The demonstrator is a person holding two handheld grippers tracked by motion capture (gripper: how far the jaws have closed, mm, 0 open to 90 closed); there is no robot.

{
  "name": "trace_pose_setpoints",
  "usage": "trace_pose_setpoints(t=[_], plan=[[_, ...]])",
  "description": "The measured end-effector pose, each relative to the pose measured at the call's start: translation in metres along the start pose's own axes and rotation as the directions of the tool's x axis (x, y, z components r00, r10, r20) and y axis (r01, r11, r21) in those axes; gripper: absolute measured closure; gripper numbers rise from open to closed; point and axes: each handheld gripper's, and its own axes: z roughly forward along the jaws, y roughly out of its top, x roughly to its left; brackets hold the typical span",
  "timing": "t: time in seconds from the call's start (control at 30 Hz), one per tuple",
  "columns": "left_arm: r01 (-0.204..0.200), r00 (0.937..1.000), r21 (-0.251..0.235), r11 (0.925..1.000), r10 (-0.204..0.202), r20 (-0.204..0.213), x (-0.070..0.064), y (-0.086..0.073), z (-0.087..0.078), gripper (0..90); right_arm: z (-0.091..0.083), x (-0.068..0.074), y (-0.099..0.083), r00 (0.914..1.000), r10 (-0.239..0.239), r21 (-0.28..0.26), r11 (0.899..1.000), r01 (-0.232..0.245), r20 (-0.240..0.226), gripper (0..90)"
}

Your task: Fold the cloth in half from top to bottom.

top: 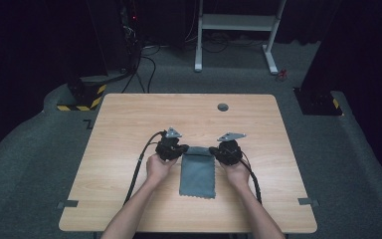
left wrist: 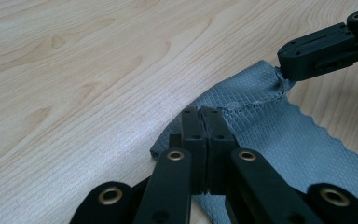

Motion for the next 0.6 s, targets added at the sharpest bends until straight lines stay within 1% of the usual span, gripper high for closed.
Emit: trace_pose_setpoints(t=[0.07, 0.1, 0.13, 0.23, 0.3, 0.33, 0.37, 0.4, 0.43, 0.5, 0.57, 0.6], plan=[[0.006, 0.9999, -0.007, 1.0, -0.005, 0.008, -0.001, -0.003, -0.002, 89.1, -0.001, 0.002, -0.002, 0.9999, 0.004, 0.001, 1.0, -0.004, -0.009, 89.5], [-0.001, 1.0, -0.006, 1.0, 0.001, 0.007, -0.002, -0.003, -0.002, 89.0, 0.0, 0.001, -0.003, 0.9999, -0.012, 0.0, 1.0, 0.012, -0.01, 89.5], [-0.004, 1.0, -0.005, 1.0, 0.004, 0.004, -0.003, -0.004, -0.002, 89.0, 0.0, 0.003, -0.003, 0.9999, -0.004, 0.005, 1.0, 0.004, -0.012, 89.5], [-0.013, 0.9999, -0.014, 0.9998, 0.013, 0.007, -0.004, -0.006, -0.005, 89.0, -0.002, 0.005, -0.006, 0.9998, -0.008, 0.001, 1.0, 0.008, -0.02, 89.5], [-0.01, 0.9999, -0.014, 0.9999, 0.01, 0.01, -0.005, -0.007, -0.005, 89.1, -0.004, 0.006, -0.006, 0.9997, -0.015, 0.004, 1.0, 0.015, -0.021, 89.5], [-0.001, 0.9999, -0.015, 0.9999, 0.001, 0.012, -0.005, -0.008, -0.006, 89.0, -0.005, 0.007, -0.007, 0.9997, -0.017, 0.003, 1.0, 0.017, -0.02, 89.5], [-0.007, 0.9999, -0.018, 0.9998, 0.007, 0.011, -0.005, -0.008, -0.006, 89.0, -0.006, 0.007, -0.007, 0.9997, -0.015, 0.001, 1.0, 0.015, -0.021, 89.4], [-0.001, 0.9999, -0.016, 0.9999, 0.001, 0.014, -0.006, -0.009, -0.007, 89.1, -0.007, 0.008, -0.007, 0.9996, -0.018, 0.003, 1.0, 0.019, -0.022, 89.5], [-0.007, 0.9999, -0.019, 0.9998, 0.007, 0.013, -0.007, -0.009, -0.008, 89.1, -0.008, 0.008, -0.007, 0.9995, -0.025, -0.003, 1.0, 0.025, -0.021, 89.5], [-0.006, 0.9998, -0.028, 0.9996, 0.007, 0.017, -0.009, -0.01, -0.01, 89.1, -0.01, 0.009, -0.008, 0.9991, -0.037, -0.005, 0.999, 0.036, -0.021, 89.5], [-0.019, 0.9997, -0.026, 0.9995, 0.02, 0.016, -0.011, -0.012, -0.012, 89.0, -0.011, 0.011, -0.01, 0.9987, -0.045, -0.001, 0.999, 0.045, -0.022, 89.5], [-0.015, 0.9997, -0.029, 0.9995, 0.015, 0.017, -0.013, -0.013, -0.012, 89.0, -0.012, 0.012, -0.011, 0.9985, -0.05, -0.001, 0.999, 0.05, -0.023, 89.5]])
